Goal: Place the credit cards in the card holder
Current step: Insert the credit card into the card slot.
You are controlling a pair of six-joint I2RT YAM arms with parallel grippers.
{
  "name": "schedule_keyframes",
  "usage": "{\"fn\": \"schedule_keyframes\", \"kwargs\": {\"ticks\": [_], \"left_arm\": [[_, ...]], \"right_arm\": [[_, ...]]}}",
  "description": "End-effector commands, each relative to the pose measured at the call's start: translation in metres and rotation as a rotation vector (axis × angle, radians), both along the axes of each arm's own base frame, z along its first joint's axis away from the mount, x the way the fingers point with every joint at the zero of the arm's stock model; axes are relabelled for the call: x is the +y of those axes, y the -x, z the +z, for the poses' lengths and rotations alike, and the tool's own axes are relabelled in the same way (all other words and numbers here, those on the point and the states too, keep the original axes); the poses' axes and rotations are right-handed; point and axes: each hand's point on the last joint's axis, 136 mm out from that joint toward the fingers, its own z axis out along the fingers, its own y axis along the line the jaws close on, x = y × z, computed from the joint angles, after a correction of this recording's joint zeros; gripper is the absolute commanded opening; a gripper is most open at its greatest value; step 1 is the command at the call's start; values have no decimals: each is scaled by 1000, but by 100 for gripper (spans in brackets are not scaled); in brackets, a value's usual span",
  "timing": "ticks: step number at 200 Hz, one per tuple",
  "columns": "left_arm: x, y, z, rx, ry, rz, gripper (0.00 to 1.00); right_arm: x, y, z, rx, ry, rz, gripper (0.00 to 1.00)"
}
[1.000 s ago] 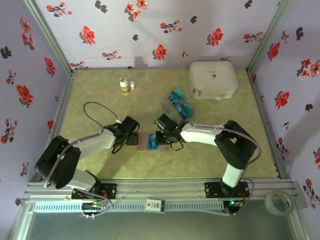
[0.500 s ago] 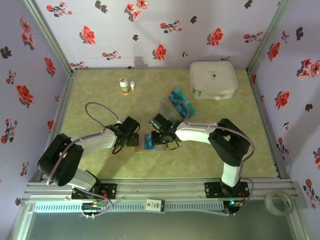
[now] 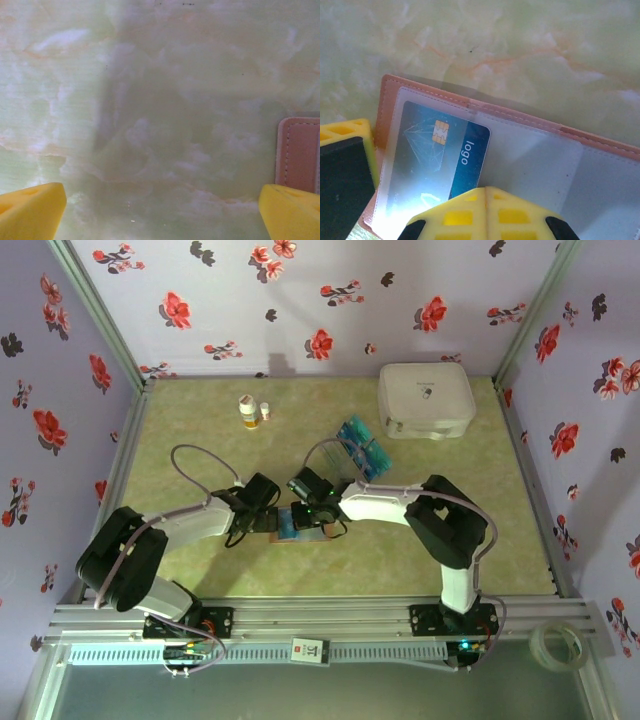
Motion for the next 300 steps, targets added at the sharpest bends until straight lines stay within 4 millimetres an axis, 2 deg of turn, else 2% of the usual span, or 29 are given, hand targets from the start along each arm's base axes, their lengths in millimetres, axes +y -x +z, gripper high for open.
{"fn": "schedule_keyframes", "kwargs": {"ticks": [1,45,70,122,152,193,216,263,300], "left_arm": [[-4,1,-2,2,10,-17,100],[-4,-1,12,-26,26,-10,100],[-1,-1,18,-38,28,-3,100],[8,5,17,-29,12,9,100],[11,7,17,-28,9,12,100],[10,7,16,-25,11,5,100],[8,7,16,-27,21,2,100],[2,12,10,-14,50,-11,100],[-3,16,5,-5,56,-24,100]], "right_arm": [[10,8,-1,27,-7,34,0],[-10,6,11,-28,17,12,0],[-23,8,8,-27,33,2,0],[-47,6,-6,-5,66,-22,0],[-56,0,0,-18,74,-33,0],[-41,-2,28,-42,-1,-2,0],[-30,-1,37,-43,-35,11,0],[-4,7,28,-9,-72,41,0],[0,12,17,5,-64,45,0]]}}
